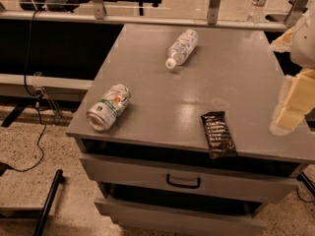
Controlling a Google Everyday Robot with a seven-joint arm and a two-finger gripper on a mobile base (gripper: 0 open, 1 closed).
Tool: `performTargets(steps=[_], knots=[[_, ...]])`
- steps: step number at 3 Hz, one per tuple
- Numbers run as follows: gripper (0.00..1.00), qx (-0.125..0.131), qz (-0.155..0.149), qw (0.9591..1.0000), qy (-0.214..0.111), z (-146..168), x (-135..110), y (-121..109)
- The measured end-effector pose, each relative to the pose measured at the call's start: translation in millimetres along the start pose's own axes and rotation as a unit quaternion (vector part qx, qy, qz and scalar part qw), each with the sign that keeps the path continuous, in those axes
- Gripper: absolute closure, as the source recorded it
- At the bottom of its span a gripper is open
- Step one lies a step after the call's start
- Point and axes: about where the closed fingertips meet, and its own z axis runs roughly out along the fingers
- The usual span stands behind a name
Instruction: Move rxbar chocolate near blue plastic bottle
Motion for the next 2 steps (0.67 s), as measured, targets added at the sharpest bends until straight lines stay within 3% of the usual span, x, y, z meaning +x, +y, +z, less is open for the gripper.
performTargets(steps=[2], knots=[[0.0,-0.009,0.011,0.9999,-0.006,10.8,-4.6,0.4]])
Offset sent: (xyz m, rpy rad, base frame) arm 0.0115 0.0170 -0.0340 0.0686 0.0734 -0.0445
